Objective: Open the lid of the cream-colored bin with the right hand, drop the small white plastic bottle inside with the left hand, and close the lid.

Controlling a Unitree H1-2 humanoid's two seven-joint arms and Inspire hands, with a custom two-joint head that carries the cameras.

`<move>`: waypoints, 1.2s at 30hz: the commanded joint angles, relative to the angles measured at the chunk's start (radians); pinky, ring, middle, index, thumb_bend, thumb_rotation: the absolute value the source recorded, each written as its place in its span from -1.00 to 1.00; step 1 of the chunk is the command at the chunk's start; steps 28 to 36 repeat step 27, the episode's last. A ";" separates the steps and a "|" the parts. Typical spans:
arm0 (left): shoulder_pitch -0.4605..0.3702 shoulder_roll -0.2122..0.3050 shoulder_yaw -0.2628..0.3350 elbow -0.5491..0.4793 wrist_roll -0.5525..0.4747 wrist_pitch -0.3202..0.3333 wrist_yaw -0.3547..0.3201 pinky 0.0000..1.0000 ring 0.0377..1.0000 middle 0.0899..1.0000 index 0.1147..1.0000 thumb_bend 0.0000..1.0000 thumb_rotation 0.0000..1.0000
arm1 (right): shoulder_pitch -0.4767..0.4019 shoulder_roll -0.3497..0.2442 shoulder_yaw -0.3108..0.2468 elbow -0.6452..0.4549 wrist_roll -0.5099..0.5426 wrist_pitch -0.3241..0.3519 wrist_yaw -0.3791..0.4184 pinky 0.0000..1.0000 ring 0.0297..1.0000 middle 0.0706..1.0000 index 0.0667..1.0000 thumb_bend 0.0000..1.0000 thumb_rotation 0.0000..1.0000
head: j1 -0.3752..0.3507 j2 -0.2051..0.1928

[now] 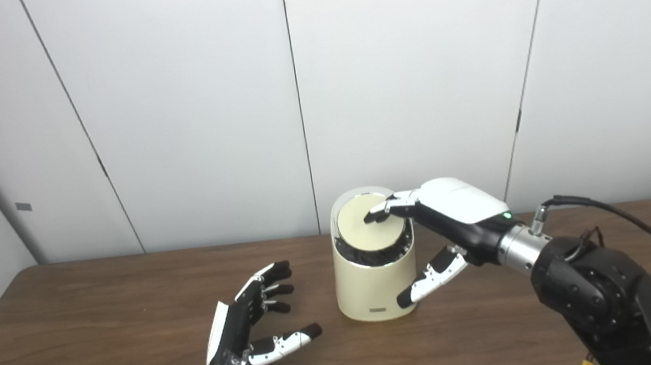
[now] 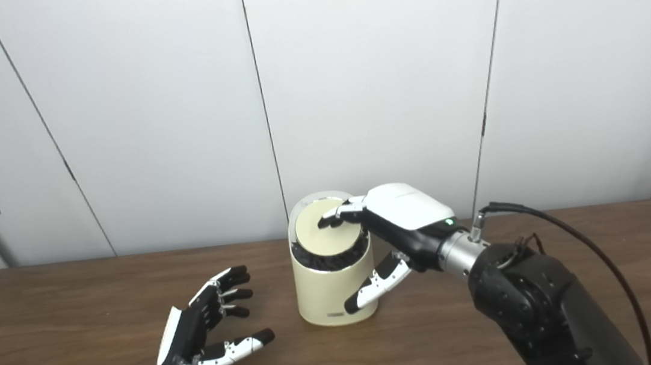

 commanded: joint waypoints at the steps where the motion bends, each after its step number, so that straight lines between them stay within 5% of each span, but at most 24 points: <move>1: -0.020 0.006 0.001 -0.035 -0.008 -0.014 -0.001 0.25 0.46 0.57 0.59 0.70 -0.86 | -0.021 0.018 -0.039 -0.007 0.050 -0.028 -0.074 0.38 0.66 0.63 0.62 0.50 -0.38 | 0.001 -0.001; 12: -0.017 0.008 0.000 -0.038 -0.010 -0.019 -0.002 0.23 0.46 0.57 0.59 0.68 -0.87 | 0.109 0.087 -0.188 0.049 0.179 -0.019 -0.284 0.33 0.63 0.71 0.67 0.49 -0.30 | -0.003 -0.003; 19: -0.019 0.013 -0.001 -0.035 -0.019 -0.027 -0.010 0.23 0.45 0.57 0.59 0.68 -0.88 | 0.233 0.156 -0.255 0.082 0.283 -0.034 -0.394 0.38 0.65 0.70 0.66 0.41 -0.57 | -0.015 -0.003; 27: -0.024 0.025 0.002 -0.027 -0.031 -0.034 -0.020 0.24 0.43 0.56 0.59 0.68 -0.89 | 0.335 0.226 -0.267 0.160 0.388 -0.110 -0.489 0.30 0.57 0.66 0.67 0.35 -0.50 | -0.041 -0.005; 36: -0.024 0.025 0.002 -0.027 -0.031 -0.034 -0.020 0.24 0.43 0.56 0.59 0.68 -0.89 | 0.335 0.226 -0.267 0.160 0.388 -0.110 -0.489 0.30 0.57 0.66 0.67 0.35 -0.50 | -0.041 -0.005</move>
